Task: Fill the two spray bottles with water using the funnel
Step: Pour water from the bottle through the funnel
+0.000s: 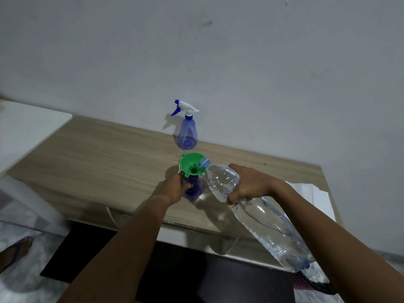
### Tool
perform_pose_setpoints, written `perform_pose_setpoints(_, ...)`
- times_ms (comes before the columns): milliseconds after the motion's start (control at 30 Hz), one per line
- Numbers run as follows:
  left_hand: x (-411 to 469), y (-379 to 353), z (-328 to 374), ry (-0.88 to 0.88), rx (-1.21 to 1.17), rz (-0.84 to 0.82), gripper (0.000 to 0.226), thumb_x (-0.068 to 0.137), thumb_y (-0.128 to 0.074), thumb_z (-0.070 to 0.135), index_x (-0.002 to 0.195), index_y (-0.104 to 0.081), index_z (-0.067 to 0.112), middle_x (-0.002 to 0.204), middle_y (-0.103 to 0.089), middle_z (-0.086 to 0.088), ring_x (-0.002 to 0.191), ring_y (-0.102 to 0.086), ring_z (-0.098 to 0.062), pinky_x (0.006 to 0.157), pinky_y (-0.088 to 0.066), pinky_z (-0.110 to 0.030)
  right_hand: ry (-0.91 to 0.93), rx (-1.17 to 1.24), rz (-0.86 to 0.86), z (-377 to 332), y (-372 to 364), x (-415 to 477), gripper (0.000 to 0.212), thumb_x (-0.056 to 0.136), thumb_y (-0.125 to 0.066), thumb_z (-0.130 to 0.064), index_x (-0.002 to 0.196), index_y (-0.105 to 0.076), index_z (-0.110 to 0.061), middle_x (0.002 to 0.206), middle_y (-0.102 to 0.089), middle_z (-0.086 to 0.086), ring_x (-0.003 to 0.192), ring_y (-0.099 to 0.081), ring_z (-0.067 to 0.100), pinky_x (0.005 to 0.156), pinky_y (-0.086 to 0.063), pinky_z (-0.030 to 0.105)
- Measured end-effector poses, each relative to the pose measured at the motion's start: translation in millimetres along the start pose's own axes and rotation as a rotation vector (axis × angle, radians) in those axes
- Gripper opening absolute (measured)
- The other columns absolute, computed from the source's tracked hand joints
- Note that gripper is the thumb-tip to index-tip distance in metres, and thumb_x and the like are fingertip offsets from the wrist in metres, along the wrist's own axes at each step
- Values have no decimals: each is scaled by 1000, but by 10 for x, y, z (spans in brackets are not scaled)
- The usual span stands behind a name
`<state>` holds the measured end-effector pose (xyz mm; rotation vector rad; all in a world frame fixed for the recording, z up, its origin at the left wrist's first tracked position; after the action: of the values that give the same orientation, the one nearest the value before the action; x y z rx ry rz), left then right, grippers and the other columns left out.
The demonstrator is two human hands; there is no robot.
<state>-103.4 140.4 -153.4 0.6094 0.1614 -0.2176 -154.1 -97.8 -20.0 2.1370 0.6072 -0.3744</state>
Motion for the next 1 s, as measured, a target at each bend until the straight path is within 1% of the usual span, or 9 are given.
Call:
perform_pose_setpoints(133,-15,3,14,5,9,-1,32,92,-65,9,123,-60,13,105,-70,-4,106,-66,-25,97,-52,-44,-8,-17,-8,-23,0,-7,70,50,-84,-39,111,-51,-35,99,-75,16,73,-72,29,64,-62,48)
perform_pose_setpoints(267,-39,9,37,14,19,-6,34,93,-64,8,126,-58,12,106,-68,-3,107,-65,-24,98,-51,-41,-13,-34,-4,-48,12,-16,62,55,-86,-33,106,-51,-37,97,-75,12,86,-74,40,63,-62,44)
perform_pose_setpoints(400,-35,23,21,24,42,-4,30,93,-66,12,123,-61,13,107,-71,-4,105,-66,-24,97,-51,-42,-17,-38,-16,-72,4,-22,61,59,-88,-29,106,-50,-36,101,-74,15,81,-74,33,64,-62,48)
perform_pose_setpoints(533,-50,18,47,13,39,-1,30,93,-65,11,123,-61,13,101,-67,0,104,-65,-23,93,-49,-35,-27,-36,-18,-83,3,-32,61,60,-88,-27,108,-51,-32,102,-74,14,89,-74,39,66,-62,51)
perform_pose_setpoints(667,-57,20,56,29,36,-1,29,94,-65,12,122,-60,15,102,-67,0,103,-65,-23,95,-50,-38,-40,-42,-27,-82,3,-21,63,57,-88,-30,108,-52,-34,102,-74,16,80,-74,37,66,-62,52)
perform_pose_setpoints(733,-53,21,54,36,54,2,30,94,-65,14,123,-60,16,100,-67,1,104,-65,-24,96,-50,-40,-38,-46,-28,-82,11,-13,62,57,-88,-31,107,-51,-35,102,-74,15,88,-74,41,66,-62,51)
perform_pose_setpoints(800,-63,24,63,38,57,0,30,94,-65,15,123,-61,16,99,-66,2,103,-65,-24,94,-49,-37,-33,-41,-30,-88,18,-17,60,60,-88,-29,105,-50,-37,101,-74,13,91,-73,40,65,-63,48)
perform_pose_setpoints(900,-83,29,73,48,42,-23,30,94,-65,15,123,-60,18,101,-66,3,101,-63,-21,93,-47,-34,-35,-41,-28,-87,23,-24,59,60,-88,-29,105,-51,-35,99,-74,11,81,-75,33,64,-63,46)
perform_pose_setpoints(1000,-32,27,-12,13,39,-6,33,88,-69,19,118,-59,28,104,-72,3,101,-68,-22,96,-53,-46,-40,-57,-25,-76,24,-17,63,57,-88,-32,109,-52,-30,97,-74,9,85,-76,34,63,-63,46)
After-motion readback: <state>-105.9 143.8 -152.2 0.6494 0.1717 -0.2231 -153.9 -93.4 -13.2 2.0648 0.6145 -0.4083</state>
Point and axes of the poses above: each hand's wrist, its own x-axis towards the middle knuckle, its own y-axis out of the back of the hand, z = x × y, the point moved 2 cm from there along x, towards the middle knuckle
